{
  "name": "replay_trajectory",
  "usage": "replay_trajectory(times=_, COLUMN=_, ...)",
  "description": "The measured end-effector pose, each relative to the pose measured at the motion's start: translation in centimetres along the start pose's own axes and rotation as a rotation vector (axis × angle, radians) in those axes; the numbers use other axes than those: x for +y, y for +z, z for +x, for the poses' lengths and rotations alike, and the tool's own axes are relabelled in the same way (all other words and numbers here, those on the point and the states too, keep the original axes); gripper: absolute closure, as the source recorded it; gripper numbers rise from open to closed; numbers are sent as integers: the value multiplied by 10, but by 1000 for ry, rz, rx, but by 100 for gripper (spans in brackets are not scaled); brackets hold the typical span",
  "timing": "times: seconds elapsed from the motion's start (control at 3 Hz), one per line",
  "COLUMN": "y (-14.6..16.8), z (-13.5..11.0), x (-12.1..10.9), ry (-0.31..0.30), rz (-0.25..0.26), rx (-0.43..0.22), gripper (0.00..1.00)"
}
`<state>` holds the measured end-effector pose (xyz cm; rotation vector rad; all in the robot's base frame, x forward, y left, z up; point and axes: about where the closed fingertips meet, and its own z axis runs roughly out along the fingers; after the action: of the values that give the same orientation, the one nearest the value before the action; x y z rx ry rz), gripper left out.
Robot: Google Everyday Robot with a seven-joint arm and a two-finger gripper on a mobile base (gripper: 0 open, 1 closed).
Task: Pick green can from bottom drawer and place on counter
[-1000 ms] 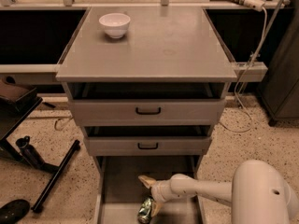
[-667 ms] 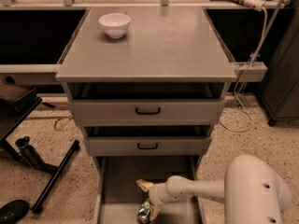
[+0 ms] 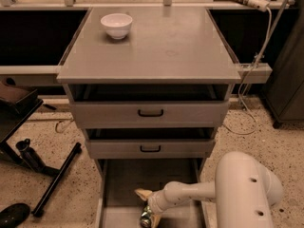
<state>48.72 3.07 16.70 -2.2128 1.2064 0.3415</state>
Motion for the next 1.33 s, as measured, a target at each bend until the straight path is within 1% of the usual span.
replay_trajectory(times=0.33, y=14, z=9, x=4, ry=27, rz=-17, rx=-9, gripper=0)
replay_trajectory(times=0.67, y=14, z=9, x=4, ry=27, rz=-17, rx=-9, gripper=0)
replay_trajectory(times=1.0, y=15, z=27, x=22, ry=67, rz=-79, rx=38, gripper=0)
replay_trajectory(times=1.33, y=14, z=46, x=43, ry=122, rz=-144, rx=83, gripper=0)
